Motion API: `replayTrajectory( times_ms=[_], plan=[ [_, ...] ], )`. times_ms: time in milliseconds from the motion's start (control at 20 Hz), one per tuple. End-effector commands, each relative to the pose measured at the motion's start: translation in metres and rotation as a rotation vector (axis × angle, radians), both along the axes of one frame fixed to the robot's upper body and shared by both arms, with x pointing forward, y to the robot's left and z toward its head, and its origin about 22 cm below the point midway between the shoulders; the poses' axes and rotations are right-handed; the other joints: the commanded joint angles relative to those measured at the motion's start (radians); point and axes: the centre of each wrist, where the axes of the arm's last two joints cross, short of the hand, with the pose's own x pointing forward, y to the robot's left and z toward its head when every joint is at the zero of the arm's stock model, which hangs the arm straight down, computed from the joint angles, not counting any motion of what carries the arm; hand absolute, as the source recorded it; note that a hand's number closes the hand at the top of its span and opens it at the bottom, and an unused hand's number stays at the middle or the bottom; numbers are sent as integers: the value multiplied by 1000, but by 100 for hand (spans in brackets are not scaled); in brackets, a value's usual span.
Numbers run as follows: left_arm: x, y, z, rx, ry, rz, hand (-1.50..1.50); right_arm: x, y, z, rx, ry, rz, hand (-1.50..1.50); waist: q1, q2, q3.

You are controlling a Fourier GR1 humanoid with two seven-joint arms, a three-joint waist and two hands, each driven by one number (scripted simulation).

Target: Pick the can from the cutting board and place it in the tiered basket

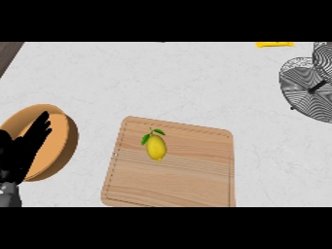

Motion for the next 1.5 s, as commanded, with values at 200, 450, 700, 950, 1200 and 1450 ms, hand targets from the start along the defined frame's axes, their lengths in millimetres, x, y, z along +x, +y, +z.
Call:
replayTrajectory(
  times_ms=[200,450,700,950,1200,1450],
  plan=[
    [-6,11,1,-10,12,14,0,-5,-13,29,-95,214,20,150,-13,-10,2],
    [-15,-9,-6,-28,-2,3,0,-9,-25,31,-123,310,8,150,3,-7,3],
    [-2,1,0,-8,12,3,0,-14,-39,30,-2,361,-7,150,-7,-2,3],
    [-5,-1,-5,-2,7,6,0,-12,-34,5,290,469,-142,-150,-8,-3,2],
    [-8,5,5,-10,-8,0,0,-30,-74,-9,368,379,-280,-150,-1,1,5],
    [-7,1,-6,3,-1,27,0,-25,-62,-3,317,275,-173,-150,-23,-10,3]
  ],
)
